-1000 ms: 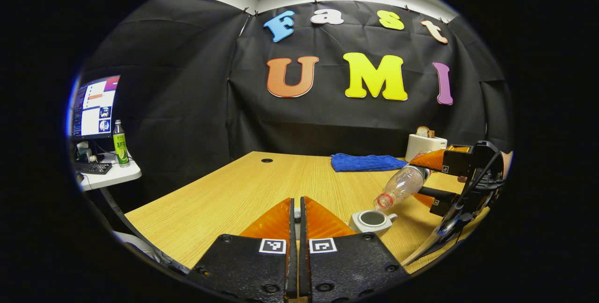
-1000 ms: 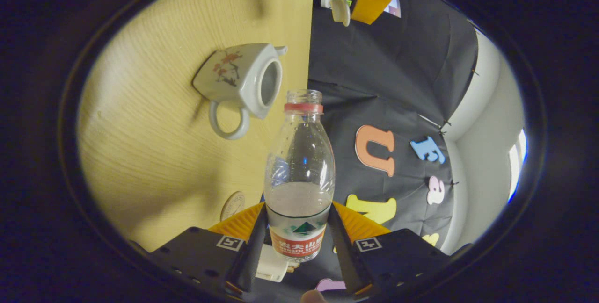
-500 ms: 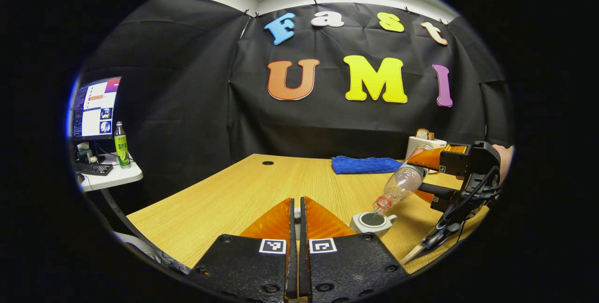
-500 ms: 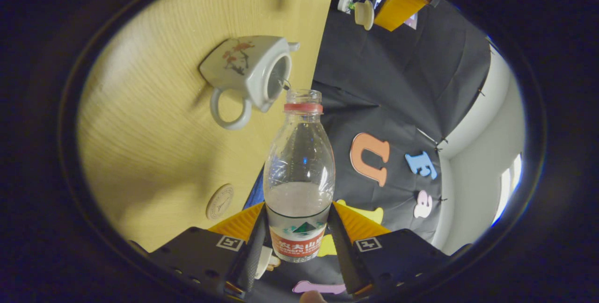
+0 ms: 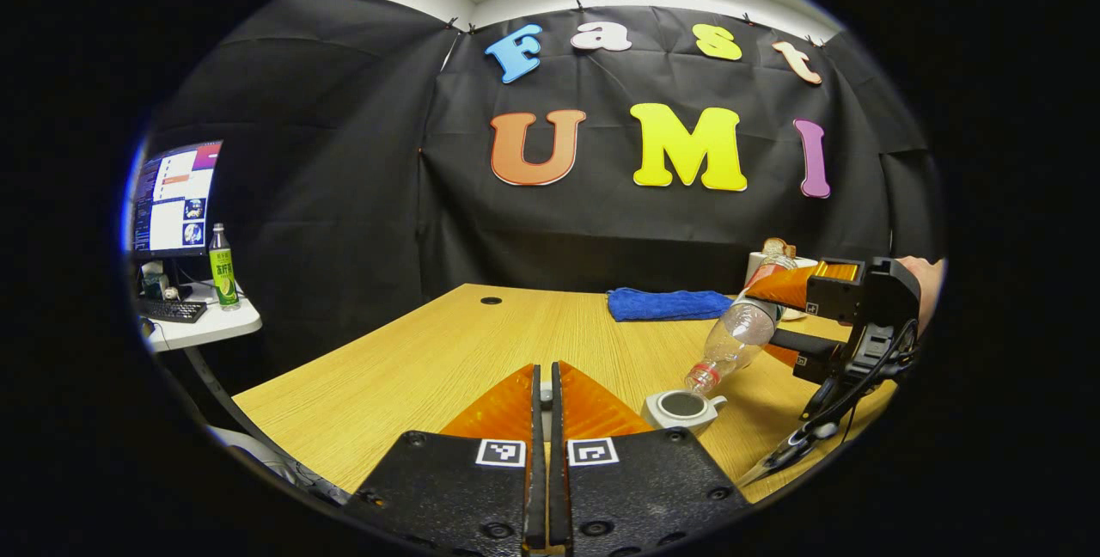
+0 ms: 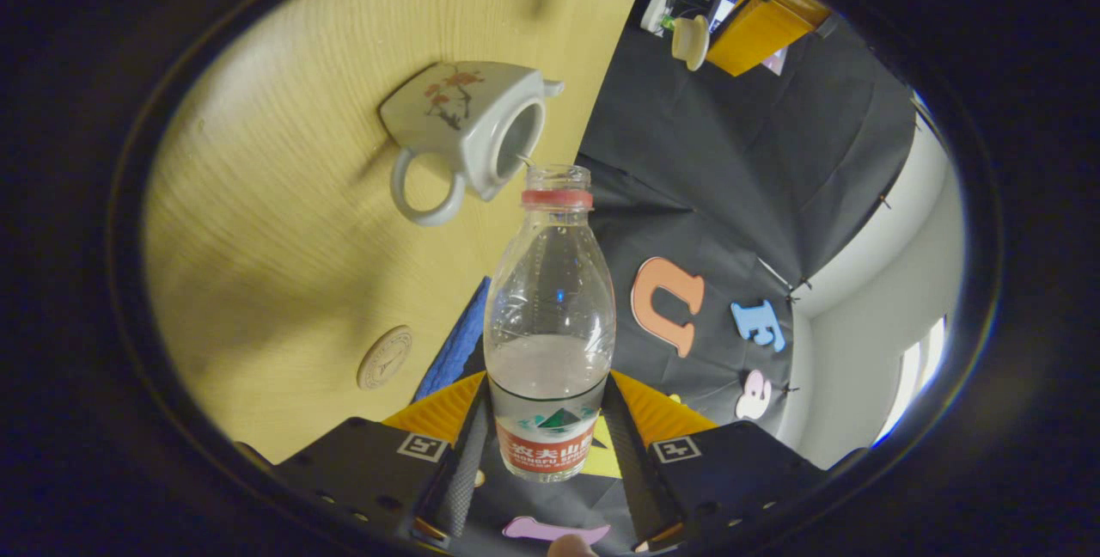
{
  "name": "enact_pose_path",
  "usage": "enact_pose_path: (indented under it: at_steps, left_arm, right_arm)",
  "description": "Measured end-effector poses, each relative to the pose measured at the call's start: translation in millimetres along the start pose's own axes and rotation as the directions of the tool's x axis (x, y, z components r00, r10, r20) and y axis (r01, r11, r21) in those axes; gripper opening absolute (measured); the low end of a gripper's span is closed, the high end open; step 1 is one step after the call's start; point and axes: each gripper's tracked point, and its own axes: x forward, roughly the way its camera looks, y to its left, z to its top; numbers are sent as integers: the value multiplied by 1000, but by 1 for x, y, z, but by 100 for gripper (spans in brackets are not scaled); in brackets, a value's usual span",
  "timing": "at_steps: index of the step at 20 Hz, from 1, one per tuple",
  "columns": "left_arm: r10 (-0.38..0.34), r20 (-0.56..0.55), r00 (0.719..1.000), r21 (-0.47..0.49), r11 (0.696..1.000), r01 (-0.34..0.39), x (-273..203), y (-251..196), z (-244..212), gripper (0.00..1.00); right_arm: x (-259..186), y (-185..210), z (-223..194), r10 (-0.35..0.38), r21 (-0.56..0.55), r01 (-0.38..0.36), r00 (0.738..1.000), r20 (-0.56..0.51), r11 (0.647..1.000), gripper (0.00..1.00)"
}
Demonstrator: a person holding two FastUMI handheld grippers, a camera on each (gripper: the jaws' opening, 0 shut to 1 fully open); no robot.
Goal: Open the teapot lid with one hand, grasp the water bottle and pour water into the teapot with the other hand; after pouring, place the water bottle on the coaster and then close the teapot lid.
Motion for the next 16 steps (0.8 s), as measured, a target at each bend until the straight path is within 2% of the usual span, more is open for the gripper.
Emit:
enact_pose_path:
  at_steps: [16]
  left_arm:
    - [3,-4,1000,-3,1000,-3,-1,2,-2,4]
  right_arm:
    - [2,-17,2,-50,-122,52,999,16,991,71]
